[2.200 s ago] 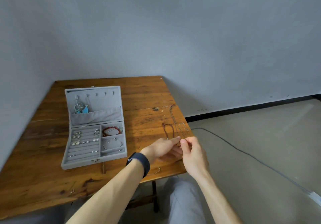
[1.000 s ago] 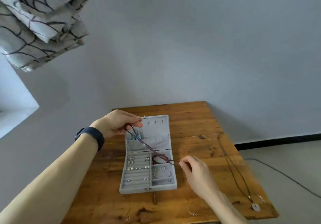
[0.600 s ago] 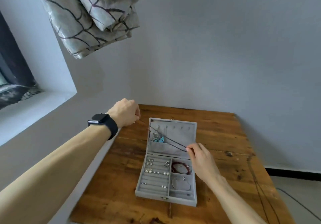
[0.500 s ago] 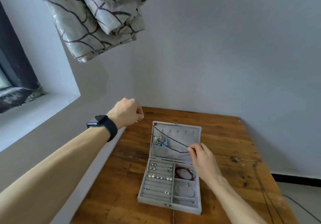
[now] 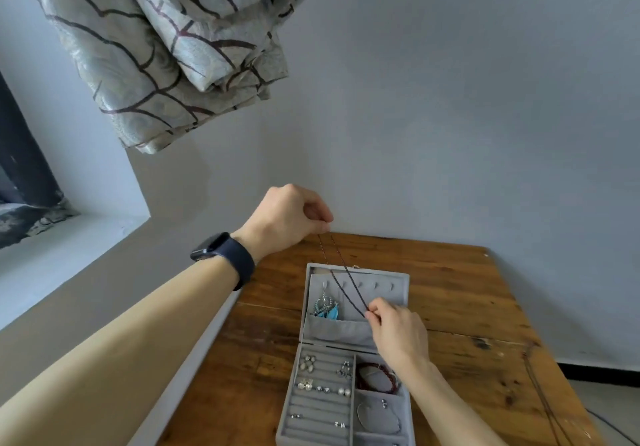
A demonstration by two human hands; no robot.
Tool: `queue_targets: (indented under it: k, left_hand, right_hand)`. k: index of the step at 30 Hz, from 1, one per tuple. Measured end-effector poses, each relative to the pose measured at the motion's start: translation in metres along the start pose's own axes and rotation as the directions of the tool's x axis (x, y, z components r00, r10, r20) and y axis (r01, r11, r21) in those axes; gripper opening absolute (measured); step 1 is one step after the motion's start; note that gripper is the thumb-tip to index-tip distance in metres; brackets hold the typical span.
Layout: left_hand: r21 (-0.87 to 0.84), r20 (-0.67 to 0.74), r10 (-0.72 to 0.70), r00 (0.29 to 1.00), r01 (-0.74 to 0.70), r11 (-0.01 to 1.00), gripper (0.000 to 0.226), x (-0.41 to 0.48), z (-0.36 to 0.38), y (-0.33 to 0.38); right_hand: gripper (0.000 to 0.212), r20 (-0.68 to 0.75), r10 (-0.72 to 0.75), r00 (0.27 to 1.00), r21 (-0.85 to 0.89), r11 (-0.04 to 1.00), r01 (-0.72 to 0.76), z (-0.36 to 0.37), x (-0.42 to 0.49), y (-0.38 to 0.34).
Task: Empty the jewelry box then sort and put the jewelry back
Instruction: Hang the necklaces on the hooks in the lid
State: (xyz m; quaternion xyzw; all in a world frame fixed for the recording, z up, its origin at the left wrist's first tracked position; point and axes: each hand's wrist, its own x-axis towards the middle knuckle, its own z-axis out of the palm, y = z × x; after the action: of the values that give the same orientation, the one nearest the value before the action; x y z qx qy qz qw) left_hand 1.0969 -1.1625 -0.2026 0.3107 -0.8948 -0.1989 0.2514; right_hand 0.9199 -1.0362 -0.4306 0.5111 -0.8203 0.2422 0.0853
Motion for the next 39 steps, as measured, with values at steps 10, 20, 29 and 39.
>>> queue_targets:
  k: [10,20,29,39]
  left_hand:
    - [0.189,0.185,0.104,0.977,-0.139,0.972,0.018,0.029,0.046,0.045]
    - [0.236,0.318,0.104,0.942,-0.185,0.954,0.018,0.030,0.094,0.038]
    - [0.182,0.320,0.053,0.946,-0.116,0.976,0.019,0.020,0.118,0.007]
    - [0.159,0.299,0.059,0.952,-0.110,0.981,0.022,0.015,0.134,-0.022]
  right_hand:
    - [0.021,0.187,0.039,0.982,0.101,0.993,-0.059,0.001,0.008,0.004]
    - [0.030,0.078,0.162,0.984,0.592,0.786,-0.176,-0.054,0.013,-0.004]
    - [0.015,0.070,0.045,0.996,0.525,0.848,-0.076,-0.045,0.028,-0.004]
    - [0.018,-0.010,-0.054,0.999,0.454,0.889,0.052,-0.023,0.035,-0.004]
